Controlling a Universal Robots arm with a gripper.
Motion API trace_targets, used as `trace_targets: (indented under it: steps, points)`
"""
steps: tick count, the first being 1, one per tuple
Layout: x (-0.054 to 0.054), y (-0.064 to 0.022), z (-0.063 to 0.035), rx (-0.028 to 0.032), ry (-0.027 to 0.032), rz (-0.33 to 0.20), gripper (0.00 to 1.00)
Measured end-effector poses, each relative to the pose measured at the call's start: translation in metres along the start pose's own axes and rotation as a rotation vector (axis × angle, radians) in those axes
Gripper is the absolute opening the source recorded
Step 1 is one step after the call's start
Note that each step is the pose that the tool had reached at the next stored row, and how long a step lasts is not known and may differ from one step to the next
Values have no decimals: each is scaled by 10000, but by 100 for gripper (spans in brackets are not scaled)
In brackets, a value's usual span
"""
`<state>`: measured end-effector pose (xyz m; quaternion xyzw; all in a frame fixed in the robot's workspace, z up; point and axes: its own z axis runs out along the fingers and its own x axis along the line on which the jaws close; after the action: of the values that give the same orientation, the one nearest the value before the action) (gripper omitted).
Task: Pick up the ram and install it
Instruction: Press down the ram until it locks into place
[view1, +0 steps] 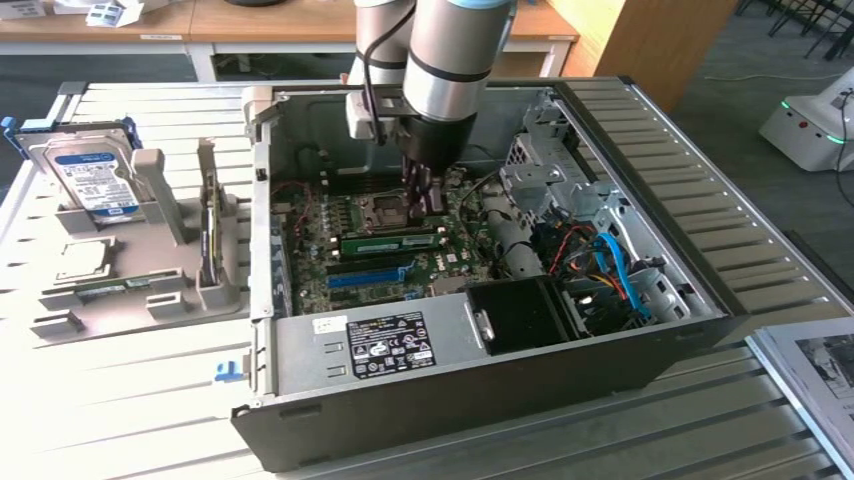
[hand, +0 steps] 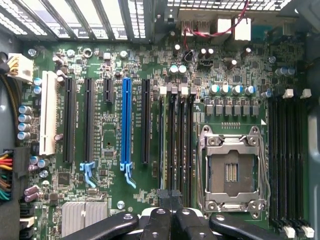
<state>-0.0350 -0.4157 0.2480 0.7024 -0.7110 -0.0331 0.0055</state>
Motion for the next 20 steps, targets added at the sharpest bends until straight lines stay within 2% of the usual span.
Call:
trace_targets:
  steps: [20]
  points:
    - [3,223,12,0,0,0,10]
